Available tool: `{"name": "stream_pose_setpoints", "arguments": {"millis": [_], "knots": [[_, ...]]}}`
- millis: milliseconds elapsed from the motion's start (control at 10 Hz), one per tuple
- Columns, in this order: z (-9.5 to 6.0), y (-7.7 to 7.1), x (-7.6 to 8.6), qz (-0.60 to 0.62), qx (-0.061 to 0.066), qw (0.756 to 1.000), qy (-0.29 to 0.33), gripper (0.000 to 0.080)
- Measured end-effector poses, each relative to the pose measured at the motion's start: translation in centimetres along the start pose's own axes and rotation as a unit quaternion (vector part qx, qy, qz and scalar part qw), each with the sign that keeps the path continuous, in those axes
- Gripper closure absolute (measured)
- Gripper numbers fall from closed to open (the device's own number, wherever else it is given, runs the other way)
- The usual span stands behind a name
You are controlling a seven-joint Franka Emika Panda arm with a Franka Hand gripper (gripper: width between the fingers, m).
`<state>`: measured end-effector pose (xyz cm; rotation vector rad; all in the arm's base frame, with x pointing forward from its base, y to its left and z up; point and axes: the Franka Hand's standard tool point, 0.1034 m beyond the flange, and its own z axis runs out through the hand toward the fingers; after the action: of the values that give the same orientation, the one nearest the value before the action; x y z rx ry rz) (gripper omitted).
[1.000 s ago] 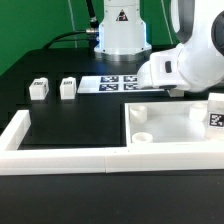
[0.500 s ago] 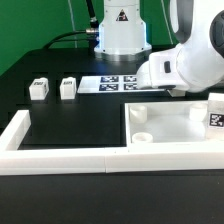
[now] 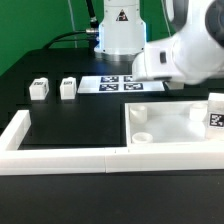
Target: Assemble square table
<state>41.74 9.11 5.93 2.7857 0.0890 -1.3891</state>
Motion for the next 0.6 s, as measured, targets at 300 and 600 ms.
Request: {"name": "stream_pose_setpoints", "arguments": {"millis": [300,600], "knots": [[-4.2,1.9,-2.5,0.004,0.016,0.999,0.044,0.0508],[-4.5,1.9,-1.9,0.003,0.02,0.99,0.142,0.0508]]}}
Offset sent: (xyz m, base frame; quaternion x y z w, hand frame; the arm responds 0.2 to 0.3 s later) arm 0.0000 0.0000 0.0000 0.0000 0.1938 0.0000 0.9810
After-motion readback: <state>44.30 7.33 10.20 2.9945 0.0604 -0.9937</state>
